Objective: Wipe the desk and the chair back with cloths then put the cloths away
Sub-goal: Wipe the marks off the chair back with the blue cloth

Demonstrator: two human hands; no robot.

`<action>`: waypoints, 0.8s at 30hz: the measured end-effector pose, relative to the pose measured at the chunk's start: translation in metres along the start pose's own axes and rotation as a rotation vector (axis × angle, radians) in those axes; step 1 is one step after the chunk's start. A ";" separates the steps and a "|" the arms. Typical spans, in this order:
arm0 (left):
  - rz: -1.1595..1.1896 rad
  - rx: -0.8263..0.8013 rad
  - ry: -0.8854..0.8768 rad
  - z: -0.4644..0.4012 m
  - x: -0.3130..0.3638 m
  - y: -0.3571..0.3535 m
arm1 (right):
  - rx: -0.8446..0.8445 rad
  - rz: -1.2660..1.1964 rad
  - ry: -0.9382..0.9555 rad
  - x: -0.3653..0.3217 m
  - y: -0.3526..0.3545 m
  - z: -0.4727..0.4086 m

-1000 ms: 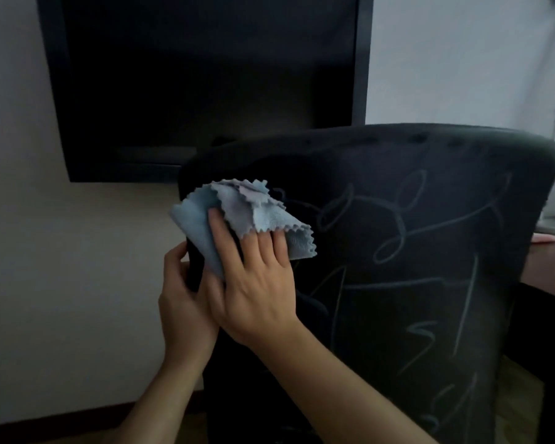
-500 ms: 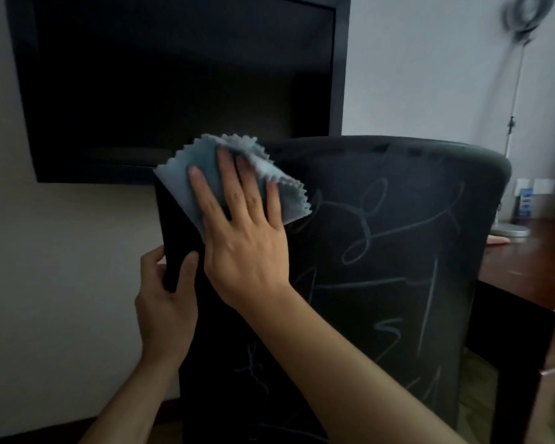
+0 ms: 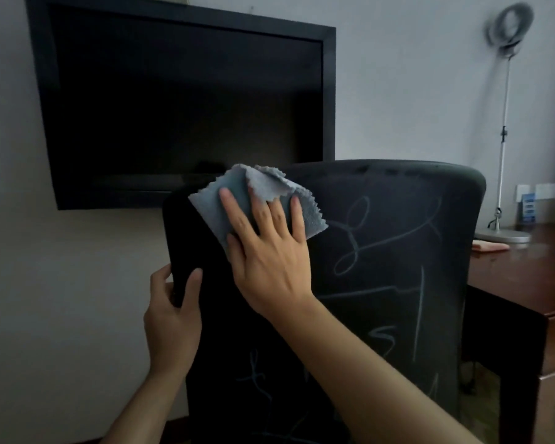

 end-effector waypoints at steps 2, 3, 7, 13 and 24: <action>-0.002 0.010 0.006 0.001 0.000 -0.002 | -0.049 -0.018 -0.001 0.006 -0.008 0.010; -0.010 0.018 0.014 0.002 -0.001 -0.002 | -0.085 -0.017 0.017 0.007 -0.018 0.026; -0.025 0.002 0.024 0.000 -0.005 -0.005 | -0.180 -0.022 0.097 0.009 -0.047 0.083; 0.050 -0.004 0.048 -0.001 -0.006 -0.007 | -0.008 -0.063 0.093 0.003 -0.017 0.026; 0.059 -0.043 0.043 -0.009 -0.013 -0.001 | -0.366 -0.001 0.206 -0.006 -0.089 0.145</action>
Point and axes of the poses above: each hand's wrist, its own z-axis away from the middle knuckle, its own y-axis out of the back of the hand, x = y × z, the point moved 10 cm from there along -z, towards the middle knuckle, and after that the axes turned 11 degrees about -y, right-handed, at the moved point
